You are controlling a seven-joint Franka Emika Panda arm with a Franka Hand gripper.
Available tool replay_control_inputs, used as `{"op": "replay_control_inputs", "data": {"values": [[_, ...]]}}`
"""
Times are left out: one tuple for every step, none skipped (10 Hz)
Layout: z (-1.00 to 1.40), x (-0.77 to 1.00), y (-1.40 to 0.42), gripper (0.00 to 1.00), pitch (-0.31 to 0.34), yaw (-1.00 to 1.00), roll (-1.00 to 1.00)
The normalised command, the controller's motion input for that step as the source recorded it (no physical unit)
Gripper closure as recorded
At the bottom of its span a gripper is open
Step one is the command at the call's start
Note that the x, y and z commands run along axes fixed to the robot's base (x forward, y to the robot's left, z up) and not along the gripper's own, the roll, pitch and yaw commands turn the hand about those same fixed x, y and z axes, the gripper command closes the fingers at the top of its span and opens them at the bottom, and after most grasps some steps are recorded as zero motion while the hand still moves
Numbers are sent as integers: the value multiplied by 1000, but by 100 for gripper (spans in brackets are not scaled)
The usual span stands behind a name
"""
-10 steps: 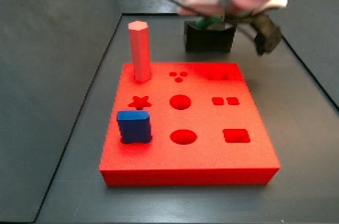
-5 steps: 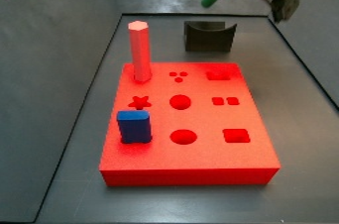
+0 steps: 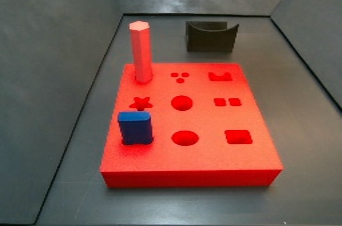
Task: Pick up the round object. Move up. Place the round object on the fixture. Regrasp the round object. Move to above the board. Insert the round object.
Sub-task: Move to above the board.
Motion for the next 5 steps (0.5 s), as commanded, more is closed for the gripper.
{"op": "replay_control_inputs", "data": {"values": [[867,60,0,100,119,24,-46],[754,55,-5,100,130,29,-47],[472,42,-12,100,151,55,-46],[361,40,-17,100,154,64,-47],[193,36,-16,100,156,80,-51]]}}
